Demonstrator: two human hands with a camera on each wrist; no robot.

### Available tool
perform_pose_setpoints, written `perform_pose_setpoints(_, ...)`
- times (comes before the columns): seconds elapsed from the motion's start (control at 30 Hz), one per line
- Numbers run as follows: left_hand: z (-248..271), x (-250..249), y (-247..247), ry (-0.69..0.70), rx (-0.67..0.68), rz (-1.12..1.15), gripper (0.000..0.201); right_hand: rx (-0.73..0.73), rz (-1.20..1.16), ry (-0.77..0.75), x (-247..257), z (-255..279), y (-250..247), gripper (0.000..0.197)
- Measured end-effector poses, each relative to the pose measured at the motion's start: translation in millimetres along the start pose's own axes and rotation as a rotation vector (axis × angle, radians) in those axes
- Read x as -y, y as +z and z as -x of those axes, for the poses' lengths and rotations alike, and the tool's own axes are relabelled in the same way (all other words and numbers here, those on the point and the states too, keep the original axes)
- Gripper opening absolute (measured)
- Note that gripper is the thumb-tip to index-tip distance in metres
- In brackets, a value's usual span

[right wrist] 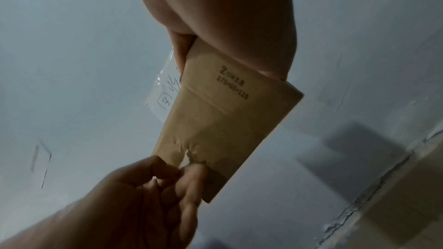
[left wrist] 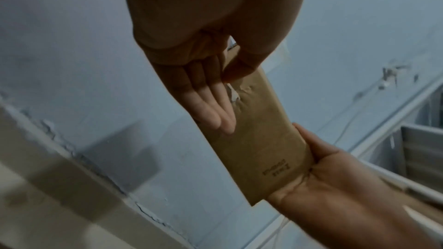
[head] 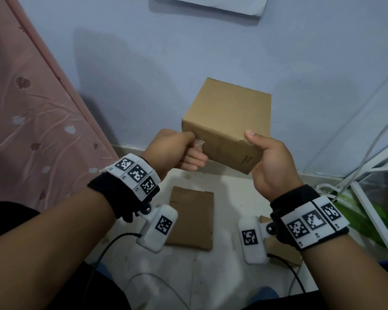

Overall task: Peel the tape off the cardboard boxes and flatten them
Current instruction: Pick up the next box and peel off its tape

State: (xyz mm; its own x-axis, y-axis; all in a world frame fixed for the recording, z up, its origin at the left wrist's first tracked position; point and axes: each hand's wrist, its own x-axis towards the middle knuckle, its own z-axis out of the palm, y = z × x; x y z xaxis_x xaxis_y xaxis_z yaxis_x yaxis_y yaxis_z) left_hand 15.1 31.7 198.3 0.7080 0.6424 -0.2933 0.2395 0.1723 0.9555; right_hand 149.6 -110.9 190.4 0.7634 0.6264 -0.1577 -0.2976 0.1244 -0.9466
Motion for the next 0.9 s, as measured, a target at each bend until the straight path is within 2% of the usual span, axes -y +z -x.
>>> perform_pose_setpoints(0.07,1,1,3,0.056,0.023,-0.055,0.031,-0.014,-0.053,0.042,4,-2,-4,0.016)
perform_pose_setpoints(0.13,1,3,5,0.104,0.052,-0.087,0.033,-0.037,-0.082,0.077,7,-3,-7,0.005)
perform_pose_setpoints(0.23,2,7,7,0.191,0.088,-0.104,0.033,-0.085,-0.113,0.122,10,-4,-11,0.025)
perform_pose_setpoints(0.37,3,9,8,0.277,0.11,-0.119,0.032,-0.115,-0.157,0.168,18,-4,-14,0.028)
perform_pose_setpoints(0.47,5,11,7,0.264,0.12,-0.089,0.033,-0.126,-0.133,0.163,18,-5,-14,0.036)
perform_pose_setpoints(0.57,2,6,11,0.211,0.128,-0.076,0.03,-0.118,-0.097,0.127,18,-6,-13,0.022)
perform_pose_setpoints(0.67,0,3,14,0.045,0.105,-0.045,0.026,-0.115,-0.04,0.099,14,-6,-13,0.009)
perform_pose_setpoints(0.77,-2,9,10,0.106,0.045,-0.059,0.055,-0.105,-0.018,0.09,9,-6,-11,0.009)
perform_pose_setpoints(0.8,-3,12,7,0.116,0.025,-0.057,0.059,-0.106,-0.021,0.085,8,-5,-10,0.012)
perform_pose_setpoints(0.9,-5,14,7,0.133,0.05,-0.028,0.036,-0.104,-0.046,0.072,6,-5,-9,0.01)
